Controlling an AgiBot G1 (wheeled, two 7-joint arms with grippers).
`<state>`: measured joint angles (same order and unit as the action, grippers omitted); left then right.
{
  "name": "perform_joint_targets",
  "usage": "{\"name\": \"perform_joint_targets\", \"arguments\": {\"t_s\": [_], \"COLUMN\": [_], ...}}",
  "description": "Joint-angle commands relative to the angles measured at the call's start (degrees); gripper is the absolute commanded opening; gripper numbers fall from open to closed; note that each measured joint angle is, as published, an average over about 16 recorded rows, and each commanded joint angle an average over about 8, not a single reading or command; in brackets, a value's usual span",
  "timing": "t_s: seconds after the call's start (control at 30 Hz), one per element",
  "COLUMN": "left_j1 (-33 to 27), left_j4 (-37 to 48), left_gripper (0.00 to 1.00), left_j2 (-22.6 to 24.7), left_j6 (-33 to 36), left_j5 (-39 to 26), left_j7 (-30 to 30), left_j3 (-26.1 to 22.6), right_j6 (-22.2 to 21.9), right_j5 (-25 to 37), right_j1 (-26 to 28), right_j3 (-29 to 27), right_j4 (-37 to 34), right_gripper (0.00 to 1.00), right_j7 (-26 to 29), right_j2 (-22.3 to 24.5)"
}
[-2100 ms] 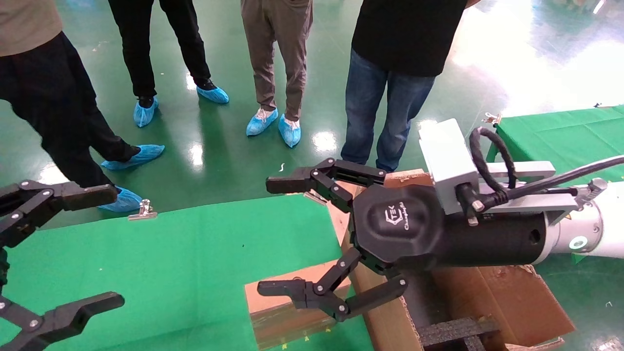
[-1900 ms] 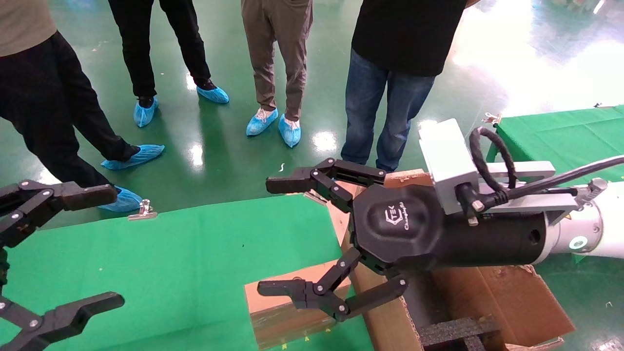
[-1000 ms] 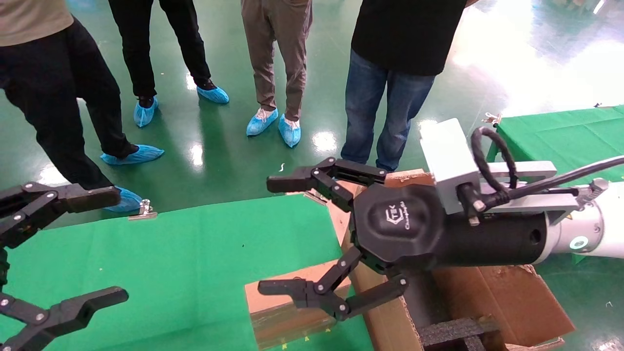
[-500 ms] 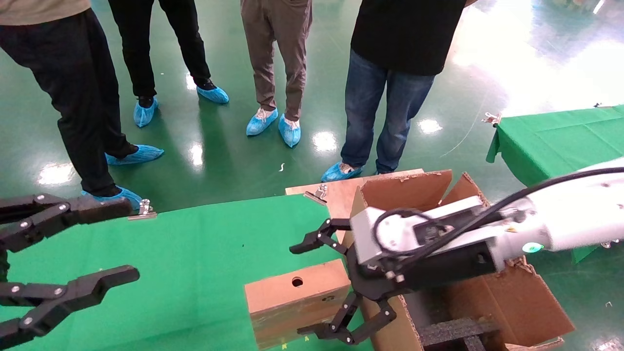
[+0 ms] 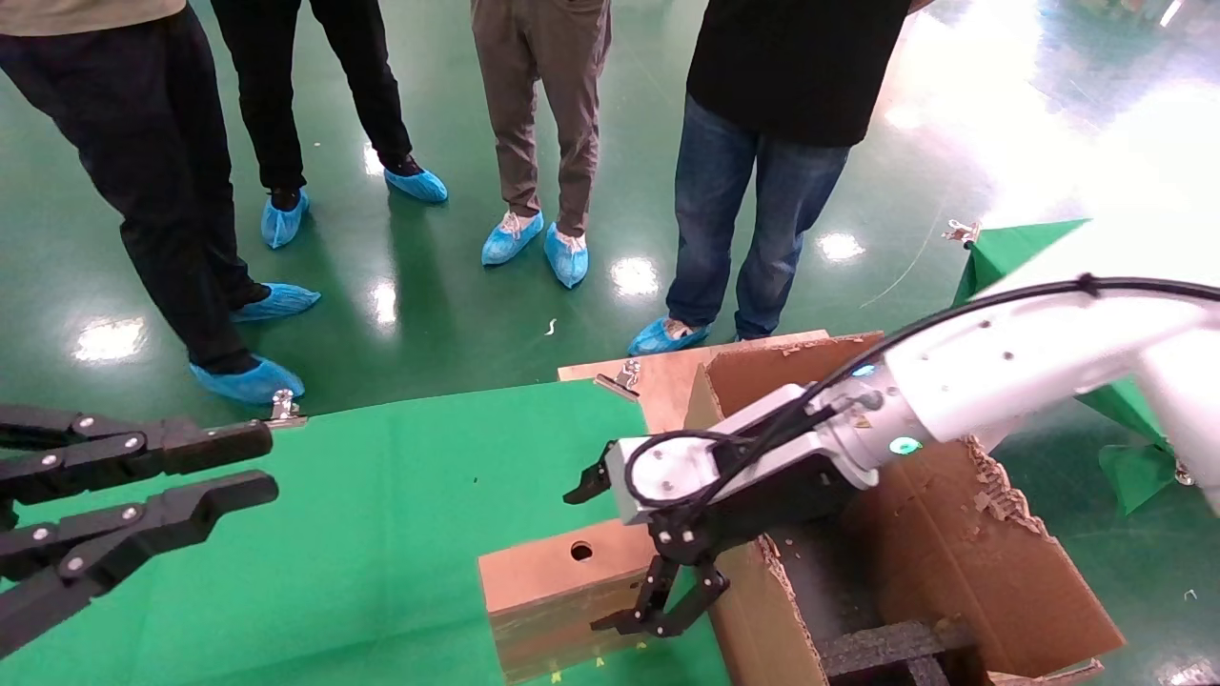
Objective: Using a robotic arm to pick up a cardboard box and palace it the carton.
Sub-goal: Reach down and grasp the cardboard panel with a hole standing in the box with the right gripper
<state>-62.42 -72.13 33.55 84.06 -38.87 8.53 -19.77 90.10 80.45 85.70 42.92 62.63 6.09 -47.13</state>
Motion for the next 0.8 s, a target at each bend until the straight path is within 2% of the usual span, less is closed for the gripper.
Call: {"name": "perform_joint_targets", "arguments": {"t_s": [0.03,0.47,0.5,0.6,0.63,0.67,0.73,0.77,0.8], "left_j1": [0.0,0.0,0.0,0.0,0.0,0.0,0.0,0.0,0.01], "left_j4": [0.0,0.0,0.0,0.0,0.0,0.0,0.01,0.01,0.01], "left_gripper": [0.0,0.0,0.05,0.43,0.55,0.68,0.92,1.0,1.0], "left_j2": [0.0,0.0,0.0,0.0,0.0,-0.01,-0.01,-0.01,-0.01], "left_j6": [0.0,0.0,0.0,0.0,0.0,-0.01,-0.01,-0.01,-0.02], "left_j5": [0.0,0.01,0.01,0.01,0.01,0.01,0.0,0.0,0.0], "left_j7": [0.0,0.0,0.0,-0.01,-0.01,-0.01,-0.01,-0.01,-0.01], "left_j3": [0.0,-0.01,-0.01,-0.01,-0.01,-0.01,-0.01,-0.01,-0.01], "right_j6": [-0.06,-0.34,-0.4,-0.55,-0.6,-0.64,-0.69,-0.71,-0.73], "right_j5": [1.22,9.64,9.88,10.14,10.14,10.2,10.31,10.34,10.38], "right_j1": [1.21,6.63,6.81,7.17,7.24,7.34,7.54,7.61,7.68], "right_j3": [1.45,10.51,10.92,11.76,11.91,12.12,12.48,12.61,12.72], "right_j4": [-1.59,-5.16,-5.2,-5.34,-5.39,-5.47,-5.57,-5.61,-5.65], "right_gripper": [1.0,1.0,1.0,1.0,0.95,0.88,0.63,0.5,0.38], "right_j7": [-0.85,-3.47,-3.63,-3.95,-4.01,-4.09,-4.23,-4.27,-4.3], "right_j2": [-1.27,-8.45,-8.67,-9.05,-9.11,-9.21,-9.37,-9.43,-9.48]}}
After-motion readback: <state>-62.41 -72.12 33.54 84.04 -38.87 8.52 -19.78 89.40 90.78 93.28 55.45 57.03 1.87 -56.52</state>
